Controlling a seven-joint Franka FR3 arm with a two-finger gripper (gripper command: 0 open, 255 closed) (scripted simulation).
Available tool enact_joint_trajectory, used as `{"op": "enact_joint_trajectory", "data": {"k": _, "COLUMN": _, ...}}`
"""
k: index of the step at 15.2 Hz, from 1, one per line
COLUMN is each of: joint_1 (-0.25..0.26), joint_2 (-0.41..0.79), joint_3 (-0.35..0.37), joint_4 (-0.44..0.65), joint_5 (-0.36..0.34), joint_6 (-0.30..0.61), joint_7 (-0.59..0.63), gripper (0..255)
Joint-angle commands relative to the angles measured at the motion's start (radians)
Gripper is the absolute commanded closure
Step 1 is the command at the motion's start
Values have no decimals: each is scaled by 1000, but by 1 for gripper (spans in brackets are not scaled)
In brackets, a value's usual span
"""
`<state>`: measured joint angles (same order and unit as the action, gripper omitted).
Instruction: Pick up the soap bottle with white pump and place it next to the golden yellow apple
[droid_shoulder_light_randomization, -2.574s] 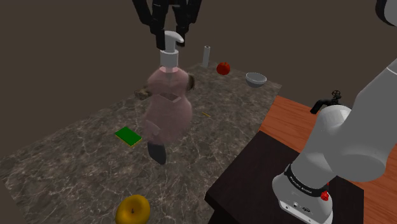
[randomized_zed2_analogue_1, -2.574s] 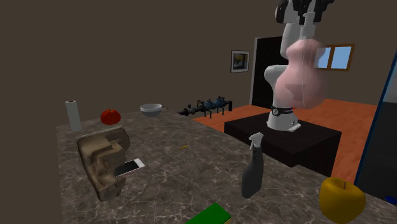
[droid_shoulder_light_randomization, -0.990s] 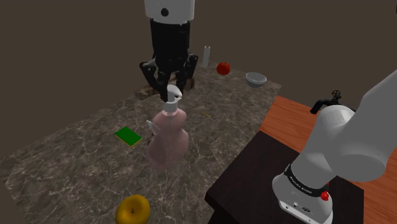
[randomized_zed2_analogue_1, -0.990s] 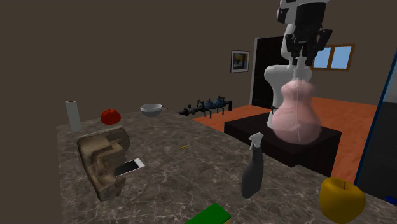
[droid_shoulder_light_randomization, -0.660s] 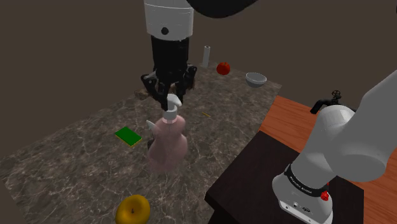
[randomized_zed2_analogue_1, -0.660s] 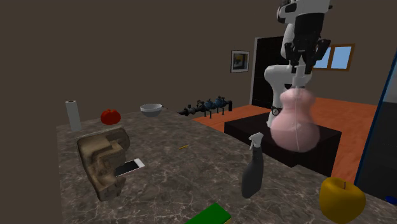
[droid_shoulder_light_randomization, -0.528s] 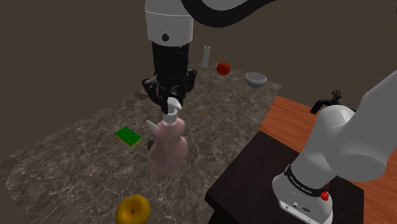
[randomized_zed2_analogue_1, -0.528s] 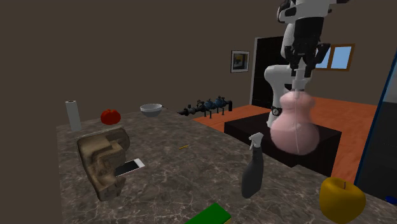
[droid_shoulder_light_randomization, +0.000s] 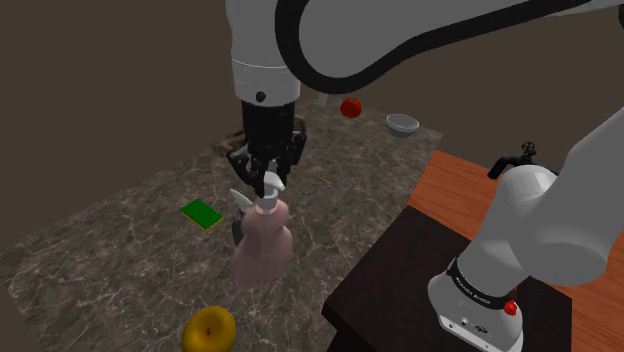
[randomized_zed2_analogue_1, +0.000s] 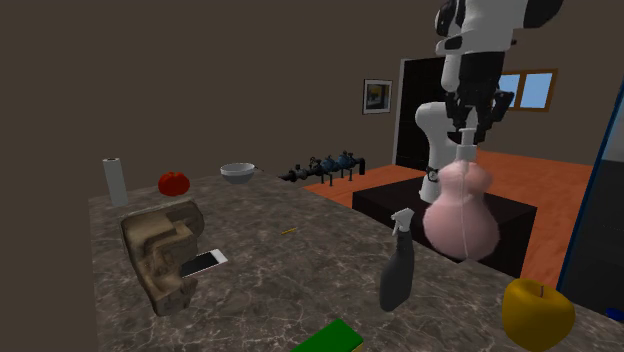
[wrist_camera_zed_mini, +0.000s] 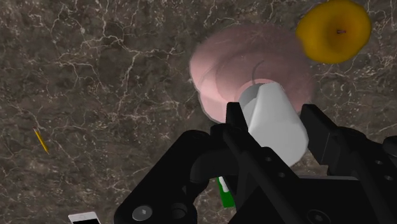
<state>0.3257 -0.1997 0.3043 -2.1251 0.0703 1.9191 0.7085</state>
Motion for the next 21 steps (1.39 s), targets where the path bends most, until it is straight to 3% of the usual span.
{"op": "enact_joint_trajectory", "data": {"k": 1, "joint_1": 0, "joint_2": 4, "joint_3": 1, "joint_4": -23, "joint_5": 0, "joint_6": 28, "joint_7": -1, "gripper": 255}}
{"op": "enact_joint_trajectory", "data": {"k": 21, "joint_1": 1, "joint_2": 111, "joint_3": 17, "joint_4": -194, "joint_5": -27, "joint_6": 303, "joint_7": 21, "gripper": 255}}
